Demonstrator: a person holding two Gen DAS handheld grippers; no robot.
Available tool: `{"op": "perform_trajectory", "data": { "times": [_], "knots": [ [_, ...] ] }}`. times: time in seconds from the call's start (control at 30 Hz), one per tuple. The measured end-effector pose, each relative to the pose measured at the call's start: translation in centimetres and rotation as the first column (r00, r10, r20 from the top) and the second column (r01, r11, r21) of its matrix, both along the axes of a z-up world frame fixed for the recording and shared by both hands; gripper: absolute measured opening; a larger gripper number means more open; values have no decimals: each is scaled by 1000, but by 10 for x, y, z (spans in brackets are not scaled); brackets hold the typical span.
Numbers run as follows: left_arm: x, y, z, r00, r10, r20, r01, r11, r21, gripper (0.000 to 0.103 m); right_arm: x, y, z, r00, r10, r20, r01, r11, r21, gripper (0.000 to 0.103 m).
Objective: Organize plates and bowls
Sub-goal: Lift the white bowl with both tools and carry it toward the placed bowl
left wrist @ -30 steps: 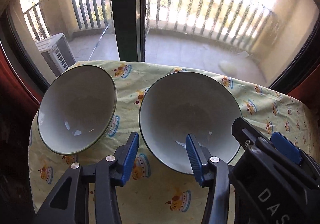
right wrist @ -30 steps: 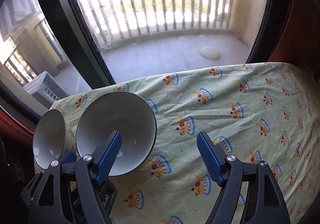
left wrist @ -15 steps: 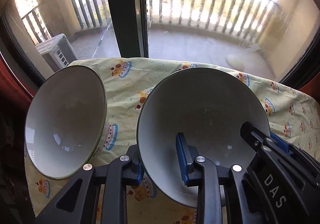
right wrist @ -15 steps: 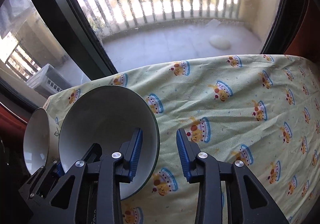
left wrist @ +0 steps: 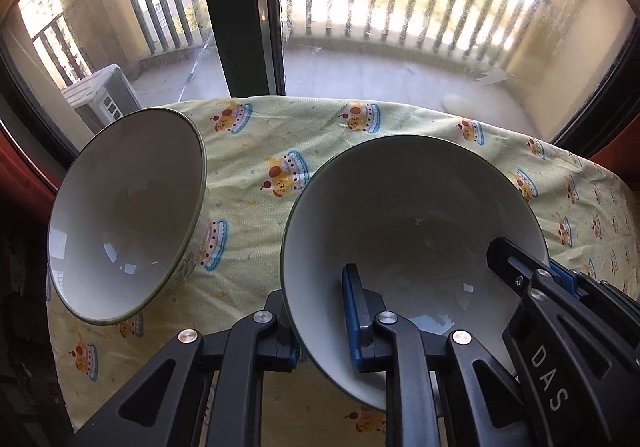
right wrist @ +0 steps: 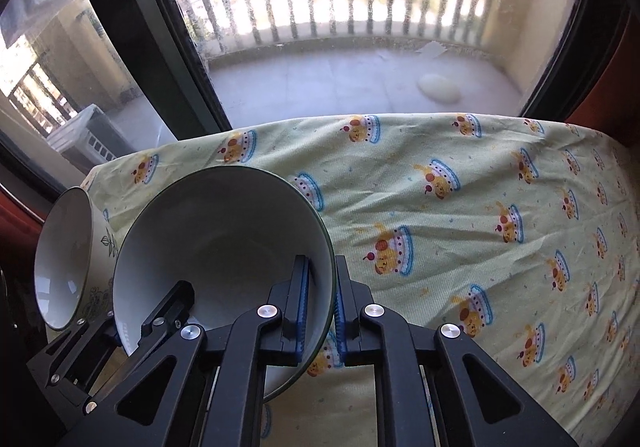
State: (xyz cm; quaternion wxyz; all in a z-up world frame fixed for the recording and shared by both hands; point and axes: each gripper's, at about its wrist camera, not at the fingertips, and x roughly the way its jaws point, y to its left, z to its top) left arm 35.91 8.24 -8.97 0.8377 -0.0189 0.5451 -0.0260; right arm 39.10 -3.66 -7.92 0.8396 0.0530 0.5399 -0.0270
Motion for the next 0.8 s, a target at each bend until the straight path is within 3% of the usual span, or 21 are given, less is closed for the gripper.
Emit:
{"op": "perform_trajectory", "data": {
  "times": [0.47,0.8],
  "knots": [
    [-56,-8,4,995,-76,-67,76,997,7,16,-72,-8,1,992,-76,-99,77,997,5,14],
    [-53,-5,2,996,-78,-47,78,997,-2,19,-74,-5,0,992,-113,-60,115,993,17,16]
  ]
}}
